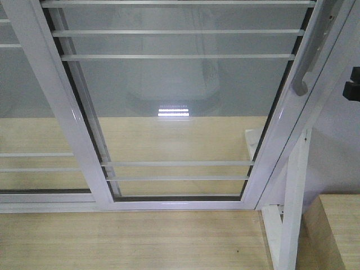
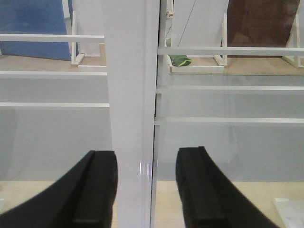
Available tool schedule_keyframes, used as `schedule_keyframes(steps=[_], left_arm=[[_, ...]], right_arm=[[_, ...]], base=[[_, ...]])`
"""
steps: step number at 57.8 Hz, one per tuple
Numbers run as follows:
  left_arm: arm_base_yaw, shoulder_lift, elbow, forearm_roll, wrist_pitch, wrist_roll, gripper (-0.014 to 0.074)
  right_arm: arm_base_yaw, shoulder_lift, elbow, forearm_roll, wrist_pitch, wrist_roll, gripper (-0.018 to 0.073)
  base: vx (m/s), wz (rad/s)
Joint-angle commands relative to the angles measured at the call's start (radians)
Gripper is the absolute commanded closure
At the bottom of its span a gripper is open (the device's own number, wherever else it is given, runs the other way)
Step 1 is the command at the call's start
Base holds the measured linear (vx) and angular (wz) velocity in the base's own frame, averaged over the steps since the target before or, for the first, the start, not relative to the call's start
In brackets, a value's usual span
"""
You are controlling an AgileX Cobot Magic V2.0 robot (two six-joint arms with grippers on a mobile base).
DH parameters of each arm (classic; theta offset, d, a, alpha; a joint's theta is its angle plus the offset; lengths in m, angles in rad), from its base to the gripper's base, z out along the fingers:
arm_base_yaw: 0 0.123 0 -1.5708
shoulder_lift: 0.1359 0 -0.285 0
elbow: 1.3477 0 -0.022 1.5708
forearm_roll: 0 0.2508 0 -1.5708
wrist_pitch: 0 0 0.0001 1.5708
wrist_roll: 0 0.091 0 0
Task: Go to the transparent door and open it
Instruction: 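Move the open right gripper up to the vertical silver handle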
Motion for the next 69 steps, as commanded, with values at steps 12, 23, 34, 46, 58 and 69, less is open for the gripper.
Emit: schedule_keyframes(steps=[12, 23, 34, 46, 58, 69], left_arm=[[-0.005, -0.007, -0.033, -0.006, 0.033, -0.003, 0.0153], [-0.005, -0.007, -0.033, -0.005, 0.09, 0.0, 0.0153], [-0.005, -0.007, -0.033, -0.005, 0.091, 0.0, 0.0153], [-0.005, -0.007, -0.033, -0.005, 0.091, 0.0, 0.0153], [-0.005, -0.007, -0.033, -0.005, 0.091, 0.0, 0.0153], [-0.005, -0.007, -0.033, -0.005, 0.091, 0.0, 0.0153]], right_arm=[[0.003, 0.127, -0.034, -0.001, -0.311, -0.017, 0.005], [0.003, 0.232, -0.034, -0.018, -0.495, -0.006, 0.0051], [0.003, 0.316, -0.055, -0.062, -0.537, 0.018, 0.0051], [0.003, 0.418, -0.218, -0.166, -0.528, 0.064, 0.0051], [0.003, 0.526, -0.398, -0.176, -0.478, 0.096, 0.0051], [0.003, 0.614, -0.488, -0.176, -0.449, 0.116, 0.0051]], base=[[0.0, 0.0], [0.0, 0.0], [0.0, 0.0], [0.0, 0.0], [0.0, 0.0], [0.0, 0.0]])
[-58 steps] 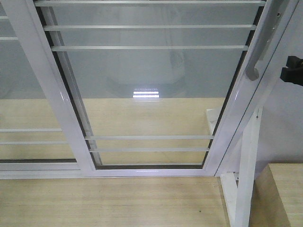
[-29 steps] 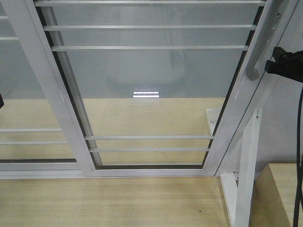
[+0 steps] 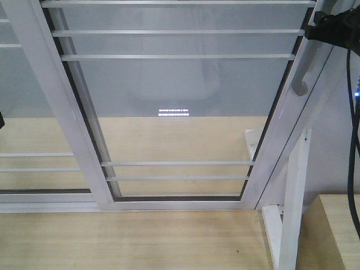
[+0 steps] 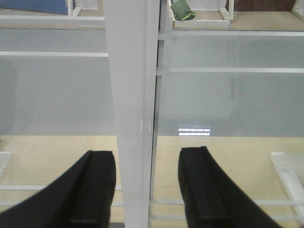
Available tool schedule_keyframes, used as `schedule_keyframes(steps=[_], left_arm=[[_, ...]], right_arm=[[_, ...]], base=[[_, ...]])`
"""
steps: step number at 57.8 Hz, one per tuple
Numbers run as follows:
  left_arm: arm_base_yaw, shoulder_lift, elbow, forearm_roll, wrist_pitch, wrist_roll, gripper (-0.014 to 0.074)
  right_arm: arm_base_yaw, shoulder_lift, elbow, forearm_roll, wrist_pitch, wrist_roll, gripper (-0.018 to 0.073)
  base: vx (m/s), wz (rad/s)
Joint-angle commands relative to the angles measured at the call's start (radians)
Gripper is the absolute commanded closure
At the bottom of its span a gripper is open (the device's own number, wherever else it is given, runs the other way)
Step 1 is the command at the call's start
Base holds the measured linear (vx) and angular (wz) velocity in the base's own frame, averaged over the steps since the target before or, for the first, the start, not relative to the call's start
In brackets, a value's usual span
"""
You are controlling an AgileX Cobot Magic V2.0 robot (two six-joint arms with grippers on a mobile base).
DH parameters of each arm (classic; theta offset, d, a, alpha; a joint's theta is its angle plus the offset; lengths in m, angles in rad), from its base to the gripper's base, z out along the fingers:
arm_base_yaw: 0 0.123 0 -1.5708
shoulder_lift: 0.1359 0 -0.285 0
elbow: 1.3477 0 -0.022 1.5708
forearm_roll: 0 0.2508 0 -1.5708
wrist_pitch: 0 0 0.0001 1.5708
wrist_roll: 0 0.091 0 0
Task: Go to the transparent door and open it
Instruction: 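Move the open right gripper up to the vertical silver handle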
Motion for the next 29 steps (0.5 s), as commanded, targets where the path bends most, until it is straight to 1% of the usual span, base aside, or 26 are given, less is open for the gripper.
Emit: schedule_keyframes(steps=[1, 15, 22, 29], left_arm=[[-0.005, -0.007, -0.033, -0.005, -0.078, 0.0, 0.0153], [-0.005, -0.007, -0.033, -0.005, -0.078, 0.0, 0.0153], [-0.005, -0.007, -0.033, -0.005, -0.078, 0.0, 0.0153], [-0.005, -0.007, -0.033, -0.005, -0.077, 0.0, 0.0153]], right_arm=[[0.003, -0.008, -0.06, -0.008, -0.061, 0.009, 0.0051], [0.003, 0.058, -0.068, -0.008, -0.085, 0.028, 0.0064], [0.003, 0.073, -0.068, -0.008, -0.097, 0.028, 0.0122], [0.003, 0.073, -0.068, -0.008, -0.098, 0.028, 0.0214]], base=[[0.0, 0.0], [0.0, 0.0], [0.0, 0.0], [0.0, 0.0]])
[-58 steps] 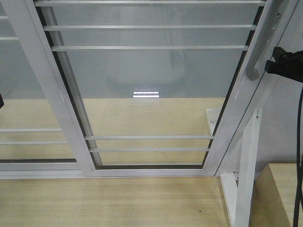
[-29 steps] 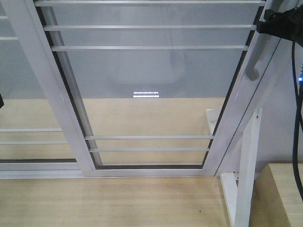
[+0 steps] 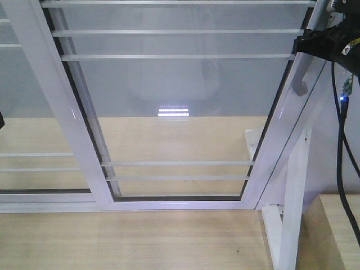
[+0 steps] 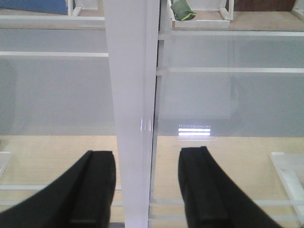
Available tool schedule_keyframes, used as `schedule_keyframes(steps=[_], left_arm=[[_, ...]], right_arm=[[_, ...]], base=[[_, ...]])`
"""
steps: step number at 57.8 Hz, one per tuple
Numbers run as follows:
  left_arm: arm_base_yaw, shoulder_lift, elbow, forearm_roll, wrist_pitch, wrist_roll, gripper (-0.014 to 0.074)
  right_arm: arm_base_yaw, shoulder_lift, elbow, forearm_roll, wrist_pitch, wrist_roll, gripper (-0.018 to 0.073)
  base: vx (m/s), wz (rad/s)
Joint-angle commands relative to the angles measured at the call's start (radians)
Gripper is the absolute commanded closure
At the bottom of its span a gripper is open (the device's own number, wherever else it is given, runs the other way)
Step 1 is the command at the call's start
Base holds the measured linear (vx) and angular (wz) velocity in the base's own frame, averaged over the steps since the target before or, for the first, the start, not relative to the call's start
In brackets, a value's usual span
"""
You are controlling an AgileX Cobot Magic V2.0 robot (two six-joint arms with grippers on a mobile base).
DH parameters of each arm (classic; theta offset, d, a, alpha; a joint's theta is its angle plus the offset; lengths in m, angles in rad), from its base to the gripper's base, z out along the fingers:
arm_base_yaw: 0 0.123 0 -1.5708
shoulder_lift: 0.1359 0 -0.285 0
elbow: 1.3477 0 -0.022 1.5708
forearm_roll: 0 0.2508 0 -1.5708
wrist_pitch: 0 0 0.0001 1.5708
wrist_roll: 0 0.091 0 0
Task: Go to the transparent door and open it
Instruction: 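Move the open right gripper up to the vertical silver handle, then grasp the handle with the right gripper and slide the door away from the post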
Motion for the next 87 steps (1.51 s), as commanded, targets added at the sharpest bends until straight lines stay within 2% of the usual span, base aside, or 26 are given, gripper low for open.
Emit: schedule_keyframes(steps=[1, 12, 39, 79, 87], left_arm=[[-0.005, -0.007, -0.033, -0.005, -0.076, 0.0, 0.0153], [-0.005, -0.007, -0.033, -0.005, -0.059, 0.0, 0.0153], [-0.005, -0.007, -0.033, -0.005, -0.044, 0.0, 0.0153], [-0.005, -0.007, -0.033, -0.005, -0.042, 0.0, 0.0153], [-0.005, -0.007, -0.033, 0.0, -0.042, 0.002, 0.0153]], right_arm=[[-0.001, -0.049, -0.037, -0.004, -0.094, 0.002, 0.0222], [0.017, -0.049, -0.037, -0.007, -0.122, 0.001, 0.0263], [0.175, -0.007, -0.037, -0.041, -0.194, -0.005, 0.0263], [0.403, 0.018, -0.037, -0.037, -0.197, 0.002, 0.0256], [0.43, 0.005, -0.035, -0.02, -0.144, 0.008, 0.0223]], base=[[0.0, 0.0], [0.0, 0.0], [0.0, 0.0], [0.0, 0.0], [0.0, 0.0]])
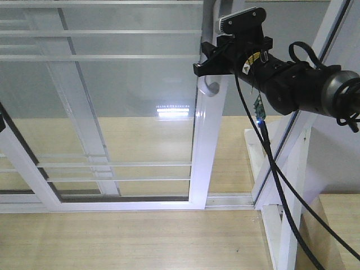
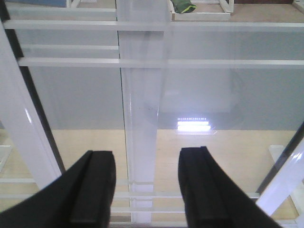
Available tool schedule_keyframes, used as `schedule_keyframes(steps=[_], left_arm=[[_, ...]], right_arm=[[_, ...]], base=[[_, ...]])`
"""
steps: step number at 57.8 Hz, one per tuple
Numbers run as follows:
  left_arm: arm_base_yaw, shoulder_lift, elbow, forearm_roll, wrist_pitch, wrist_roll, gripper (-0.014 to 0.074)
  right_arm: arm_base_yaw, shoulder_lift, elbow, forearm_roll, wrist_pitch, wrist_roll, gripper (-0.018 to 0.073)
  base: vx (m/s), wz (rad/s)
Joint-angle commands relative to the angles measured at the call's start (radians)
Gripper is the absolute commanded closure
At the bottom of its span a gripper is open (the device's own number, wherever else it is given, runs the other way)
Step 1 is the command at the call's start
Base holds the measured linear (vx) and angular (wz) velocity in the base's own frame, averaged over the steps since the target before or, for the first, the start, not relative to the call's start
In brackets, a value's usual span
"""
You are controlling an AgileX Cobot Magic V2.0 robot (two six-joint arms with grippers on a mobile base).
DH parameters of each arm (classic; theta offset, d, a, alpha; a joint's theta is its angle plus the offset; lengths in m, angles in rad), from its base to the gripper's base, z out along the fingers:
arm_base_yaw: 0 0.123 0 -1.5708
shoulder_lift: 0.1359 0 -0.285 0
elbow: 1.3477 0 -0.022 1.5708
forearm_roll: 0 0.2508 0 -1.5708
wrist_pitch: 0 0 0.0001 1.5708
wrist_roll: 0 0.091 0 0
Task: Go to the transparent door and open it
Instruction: 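Grasp the handle with the right gripper and slide the door away from the post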
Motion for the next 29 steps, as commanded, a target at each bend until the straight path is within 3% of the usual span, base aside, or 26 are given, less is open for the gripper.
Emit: schedule_keyframes(steps=[1, 12, 23, 29], left_arm=[[-0.005, -0.007, -0.033, 0.0, -0.069, 0.009, 0.0153], [-0.006, 0.081, -0.033, -0.007, -0.15, 0.133, 0.0151], [-0.028, 0.281, -0.036, -0.006, -0.453, 0.097, 0.0149], [-0.062, 0.386, -0.068, 0.0, -0.529, 0.04, 0.0128]], right_arm=[[0.01, -0.069, -0.025, 0.016, -0.012, 0.005, 0.0223], [-0.028, -0.224, -0.001, 0.022, 0.328, -0.01, 0.0227], [-0.087, -0.453, 0.175, 0.015, 0.3, -0.006, 0.0227], [-0.089, -0.585, 0.267, 0.011, 0.359, -0.021, 0.0227]], base=[[0.0, 0.0], [0.0, 0.0], [0.0, 0.0], [0.0, 0.0]])
